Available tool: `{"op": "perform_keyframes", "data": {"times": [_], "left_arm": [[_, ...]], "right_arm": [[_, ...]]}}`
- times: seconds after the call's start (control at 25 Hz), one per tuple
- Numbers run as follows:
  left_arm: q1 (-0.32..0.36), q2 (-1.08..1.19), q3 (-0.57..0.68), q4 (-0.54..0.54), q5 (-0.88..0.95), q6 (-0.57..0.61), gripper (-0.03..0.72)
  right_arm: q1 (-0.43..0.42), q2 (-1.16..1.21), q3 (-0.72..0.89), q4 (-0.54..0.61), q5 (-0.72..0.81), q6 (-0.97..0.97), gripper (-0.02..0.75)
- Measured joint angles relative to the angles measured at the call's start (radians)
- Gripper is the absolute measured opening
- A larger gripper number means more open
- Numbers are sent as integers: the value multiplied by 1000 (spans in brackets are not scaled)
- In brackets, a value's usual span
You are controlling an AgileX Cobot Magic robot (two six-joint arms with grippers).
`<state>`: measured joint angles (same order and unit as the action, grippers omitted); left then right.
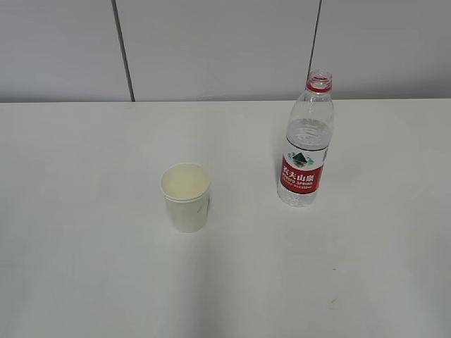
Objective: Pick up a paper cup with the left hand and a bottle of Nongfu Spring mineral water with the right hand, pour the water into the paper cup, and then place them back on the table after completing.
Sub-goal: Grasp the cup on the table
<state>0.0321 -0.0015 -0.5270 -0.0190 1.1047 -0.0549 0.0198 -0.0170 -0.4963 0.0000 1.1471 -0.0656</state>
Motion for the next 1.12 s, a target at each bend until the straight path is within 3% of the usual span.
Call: {"op": "perform_keyframes", "data": {"times": [1.12], "left_arm": [[0,0,0,0,0,0,437]], "right_arm": [[0,0,0,0,0,0,587]]}}
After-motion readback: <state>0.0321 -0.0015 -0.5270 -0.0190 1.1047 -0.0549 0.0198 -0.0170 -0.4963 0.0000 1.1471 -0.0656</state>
